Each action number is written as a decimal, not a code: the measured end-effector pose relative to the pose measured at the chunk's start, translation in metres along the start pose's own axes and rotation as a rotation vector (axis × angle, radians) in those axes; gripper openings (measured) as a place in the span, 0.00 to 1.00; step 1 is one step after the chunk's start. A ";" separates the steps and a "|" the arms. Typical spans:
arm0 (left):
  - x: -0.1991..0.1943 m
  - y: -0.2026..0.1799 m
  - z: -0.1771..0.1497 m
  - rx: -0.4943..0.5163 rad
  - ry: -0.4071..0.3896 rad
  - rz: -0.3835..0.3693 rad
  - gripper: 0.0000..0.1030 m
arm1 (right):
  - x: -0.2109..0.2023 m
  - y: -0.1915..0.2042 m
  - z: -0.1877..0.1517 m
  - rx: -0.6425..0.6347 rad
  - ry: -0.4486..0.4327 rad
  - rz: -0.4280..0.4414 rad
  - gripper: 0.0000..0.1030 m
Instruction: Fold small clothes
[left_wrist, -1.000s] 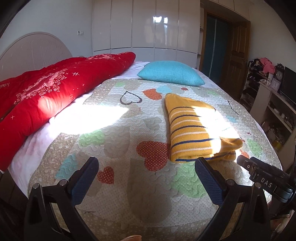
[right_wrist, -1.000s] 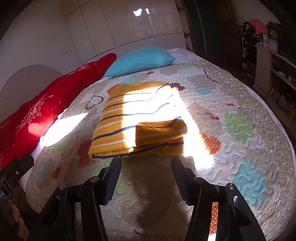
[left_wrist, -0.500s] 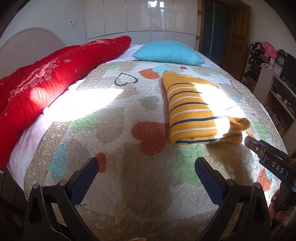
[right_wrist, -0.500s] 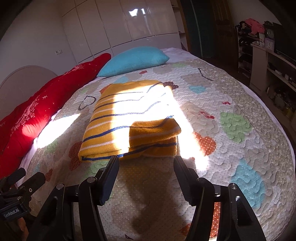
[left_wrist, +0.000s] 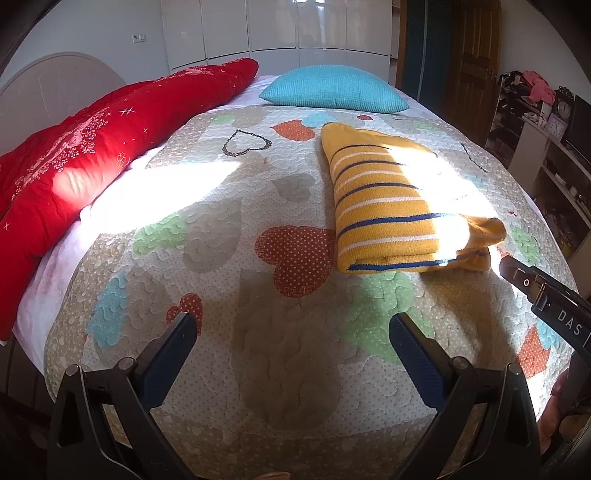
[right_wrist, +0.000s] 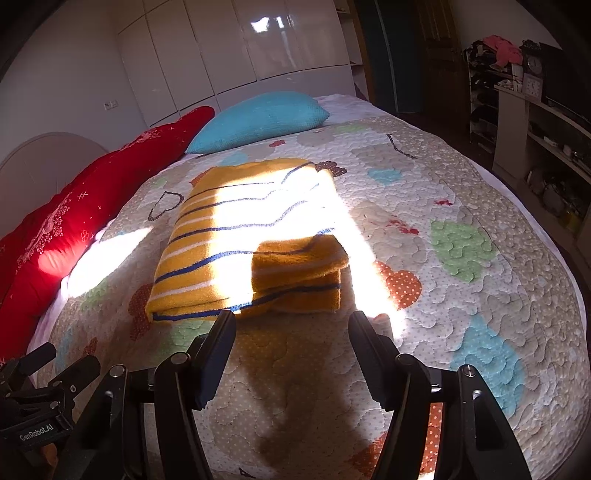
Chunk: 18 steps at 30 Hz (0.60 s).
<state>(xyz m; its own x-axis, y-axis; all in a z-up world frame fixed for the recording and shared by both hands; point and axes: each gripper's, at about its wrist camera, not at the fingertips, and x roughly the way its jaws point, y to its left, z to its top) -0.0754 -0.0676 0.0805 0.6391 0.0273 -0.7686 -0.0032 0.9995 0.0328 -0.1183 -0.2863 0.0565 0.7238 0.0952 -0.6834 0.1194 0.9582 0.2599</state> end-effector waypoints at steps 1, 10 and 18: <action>0.000 0.000 0.000 0.001 0.001 0.000 1.00 | 0.000 0.000 0.000 0.000 0.000 -0.001 0.66; 0.004 -0.003 -0.001 0.012 0.019 0.002 1.00 | 0.001 -0.001 0.000 0.003 -0.001 0.000 0.68; 0.010 -0.006 -0.003 0.019 0.044 -0.018 1.00 | 0.004 -0.004 -0.001 0.004 0.004 -0.004 0.69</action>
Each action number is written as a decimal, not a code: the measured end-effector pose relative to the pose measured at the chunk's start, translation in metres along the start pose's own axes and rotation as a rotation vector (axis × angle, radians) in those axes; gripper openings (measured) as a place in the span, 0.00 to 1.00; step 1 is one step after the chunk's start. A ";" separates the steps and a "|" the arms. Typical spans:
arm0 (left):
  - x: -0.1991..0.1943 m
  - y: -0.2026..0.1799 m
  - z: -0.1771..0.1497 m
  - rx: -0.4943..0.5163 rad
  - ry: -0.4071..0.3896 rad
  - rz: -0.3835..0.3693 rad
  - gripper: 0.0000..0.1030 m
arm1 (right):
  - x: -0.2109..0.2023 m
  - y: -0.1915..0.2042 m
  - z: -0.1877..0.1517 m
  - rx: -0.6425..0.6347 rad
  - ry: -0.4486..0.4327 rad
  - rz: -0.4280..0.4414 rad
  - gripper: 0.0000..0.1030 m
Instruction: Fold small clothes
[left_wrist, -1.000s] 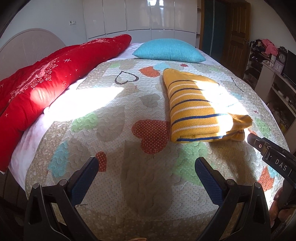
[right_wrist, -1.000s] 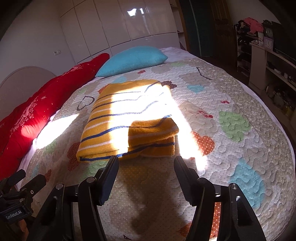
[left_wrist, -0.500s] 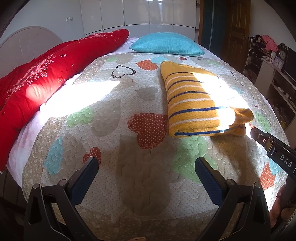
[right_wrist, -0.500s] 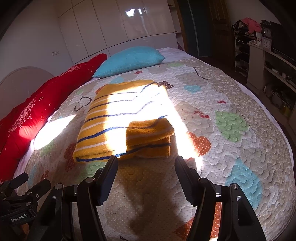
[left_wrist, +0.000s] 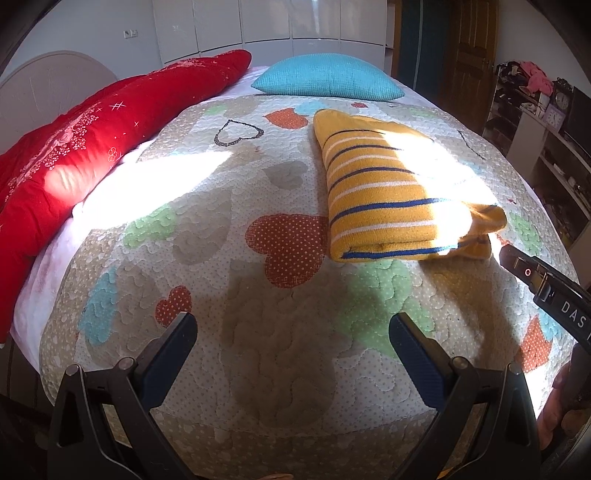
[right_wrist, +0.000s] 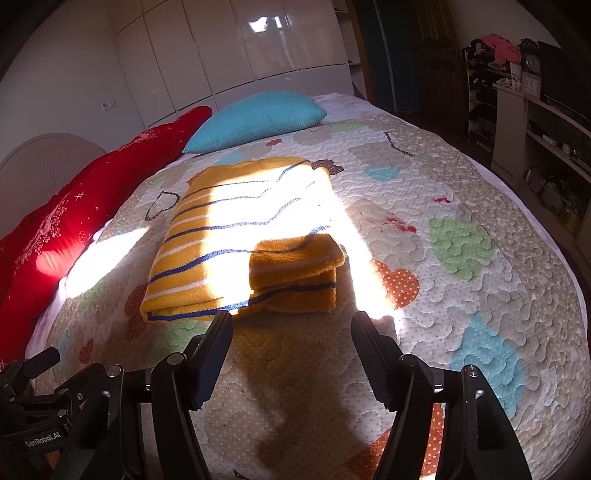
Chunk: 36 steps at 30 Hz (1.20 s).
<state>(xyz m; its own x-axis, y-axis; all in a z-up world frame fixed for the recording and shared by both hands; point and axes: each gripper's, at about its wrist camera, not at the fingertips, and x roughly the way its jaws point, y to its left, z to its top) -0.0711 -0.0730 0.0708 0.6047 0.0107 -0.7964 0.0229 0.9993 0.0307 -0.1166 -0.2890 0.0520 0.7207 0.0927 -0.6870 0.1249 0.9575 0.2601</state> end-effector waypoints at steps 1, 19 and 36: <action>0.001 0.000 0.000 0.000 0.006 -0.006 1.00 | 0.000 0.000 -0.001 0.000 0.002 -0.001 0.69; 0.008 -0.003 -0.005 0.000 0.041 -0.028 1.00 | 0.003 -0.002 -0.004 -0.008 0.009 0.001 0.71; 0.020 0.002 -0.010 -0.033 0.090 -0.048 1.00 | 0.007 0.010 -0.009 -0.058 0.013 -0.013 0.73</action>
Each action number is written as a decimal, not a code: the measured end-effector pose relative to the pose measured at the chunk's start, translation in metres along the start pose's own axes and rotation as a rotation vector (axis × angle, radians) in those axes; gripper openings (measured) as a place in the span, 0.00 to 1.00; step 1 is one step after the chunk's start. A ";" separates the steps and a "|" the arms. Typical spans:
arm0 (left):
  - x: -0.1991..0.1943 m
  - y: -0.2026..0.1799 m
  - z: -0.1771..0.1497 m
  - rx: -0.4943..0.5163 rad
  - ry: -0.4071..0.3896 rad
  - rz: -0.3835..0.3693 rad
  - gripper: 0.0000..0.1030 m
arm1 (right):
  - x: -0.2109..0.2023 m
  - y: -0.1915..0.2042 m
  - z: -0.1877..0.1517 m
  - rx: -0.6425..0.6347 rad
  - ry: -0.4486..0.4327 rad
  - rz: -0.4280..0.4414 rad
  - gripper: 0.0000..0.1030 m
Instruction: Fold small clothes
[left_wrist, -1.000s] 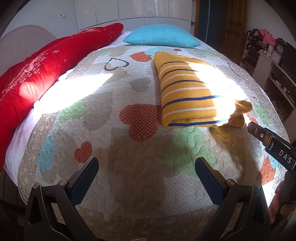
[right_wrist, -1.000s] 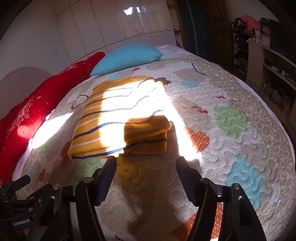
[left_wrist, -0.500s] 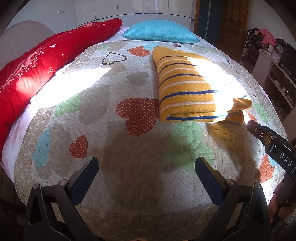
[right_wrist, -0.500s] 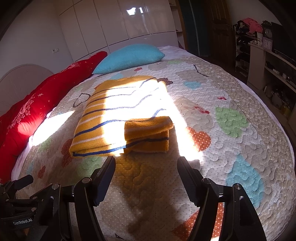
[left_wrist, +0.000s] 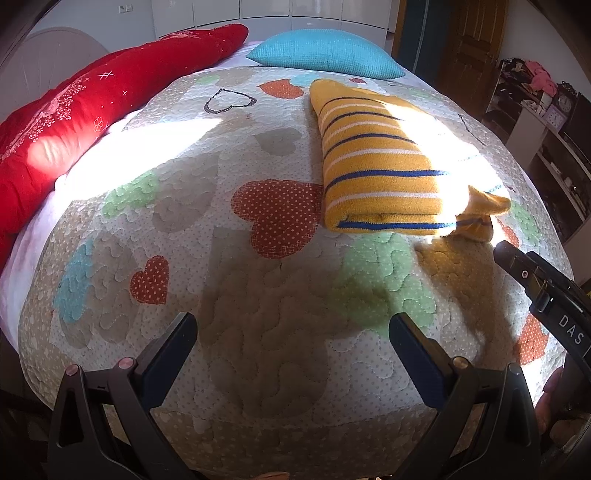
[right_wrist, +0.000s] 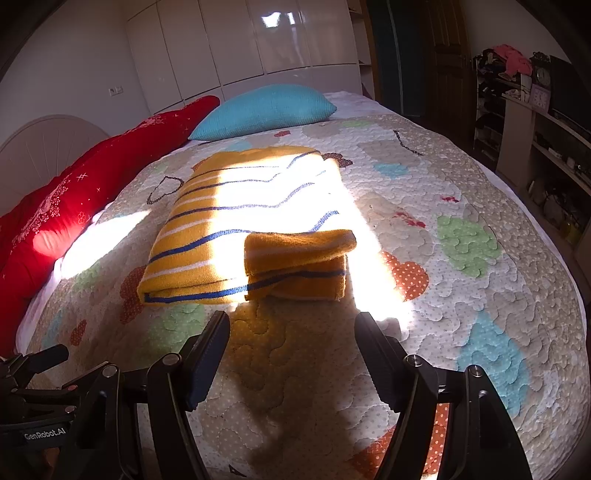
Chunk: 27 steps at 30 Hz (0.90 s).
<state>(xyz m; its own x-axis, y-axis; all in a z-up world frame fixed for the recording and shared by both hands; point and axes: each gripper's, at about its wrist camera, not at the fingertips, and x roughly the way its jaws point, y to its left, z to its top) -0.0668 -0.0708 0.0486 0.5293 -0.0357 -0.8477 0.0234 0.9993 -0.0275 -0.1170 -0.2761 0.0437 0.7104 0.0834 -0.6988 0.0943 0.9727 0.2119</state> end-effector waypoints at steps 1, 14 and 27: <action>0.000 0.000 0.000 0.001 0.002 -0.003 1.00 | 0.000 0.000 0.000 0.000 0.000 0.000 0.73; -0.014 0.006 -0.005 -0.017 -0.022 -0.016 1.00 | -0.017 0.017 -0.001 -0.048 -0.028 0.001 0.73; -0.045 0.016 -0.007 -0.057 -0.091 -0.050 1.00 | -0.057 0.040 -0.004 -0.112 -0.098 0.005 0.78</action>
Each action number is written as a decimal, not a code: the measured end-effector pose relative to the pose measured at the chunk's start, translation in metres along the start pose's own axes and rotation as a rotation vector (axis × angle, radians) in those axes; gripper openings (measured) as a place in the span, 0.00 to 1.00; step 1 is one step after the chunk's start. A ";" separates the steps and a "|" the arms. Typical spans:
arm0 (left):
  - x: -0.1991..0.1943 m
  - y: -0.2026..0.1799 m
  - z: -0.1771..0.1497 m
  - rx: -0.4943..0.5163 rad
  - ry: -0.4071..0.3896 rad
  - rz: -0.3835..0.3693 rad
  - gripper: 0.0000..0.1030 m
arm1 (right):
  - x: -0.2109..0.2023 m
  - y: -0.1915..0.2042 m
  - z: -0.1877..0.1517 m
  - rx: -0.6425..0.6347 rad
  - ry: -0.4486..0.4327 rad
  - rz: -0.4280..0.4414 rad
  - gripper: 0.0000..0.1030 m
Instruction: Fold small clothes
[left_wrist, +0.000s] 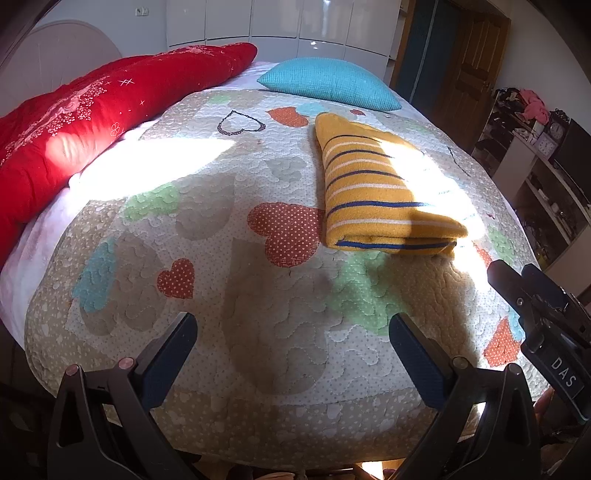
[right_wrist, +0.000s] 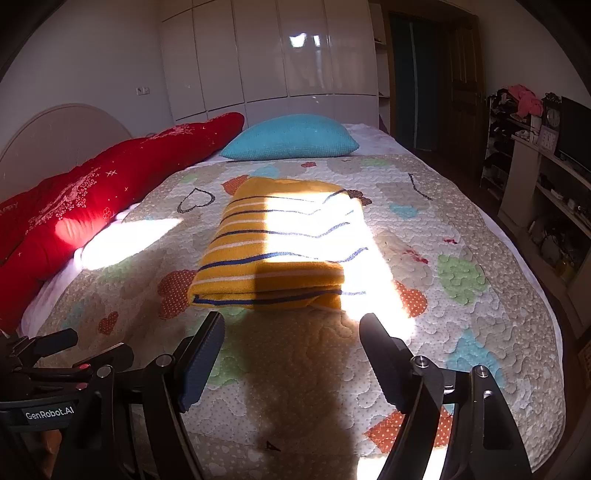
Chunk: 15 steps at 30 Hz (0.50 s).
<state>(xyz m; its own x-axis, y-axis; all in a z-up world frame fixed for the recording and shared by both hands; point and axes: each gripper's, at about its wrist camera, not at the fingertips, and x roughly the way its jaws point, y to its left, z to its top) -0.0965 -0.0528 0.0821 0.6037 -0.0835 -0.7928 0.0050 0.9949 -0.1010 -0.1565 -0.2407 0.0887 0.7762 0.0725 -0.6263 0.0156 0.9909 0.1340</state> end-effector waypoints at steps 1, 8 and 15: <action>0.000 0.000 0.000 0.001 -0.001 0.000 1.00 | -0.001 0.001 0.000 -0.001 -0.003 0.002 0.78; 0.007 -0.001 -0.002 0.007 0.022 0.002 1.00 | 0.008 0.001 -0.005 0.005 0.018 0.004 0.78; 0.027 -0.007 0.012 0.042 0.052 0.002 1.00 | 0.024 -0.011 0.003 0.011 0.030 0.004 0.79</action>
<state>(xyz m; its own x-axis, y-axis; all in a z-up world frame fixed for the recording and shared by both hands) -0.0710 -0.0617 0.0690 0.5612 -0.0829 -0.8235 0.0380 0.9965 -0.0745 -0.1361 -0.2503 0.0740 0.7572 0.0802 -0.6482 0.0196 0.9892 0.1453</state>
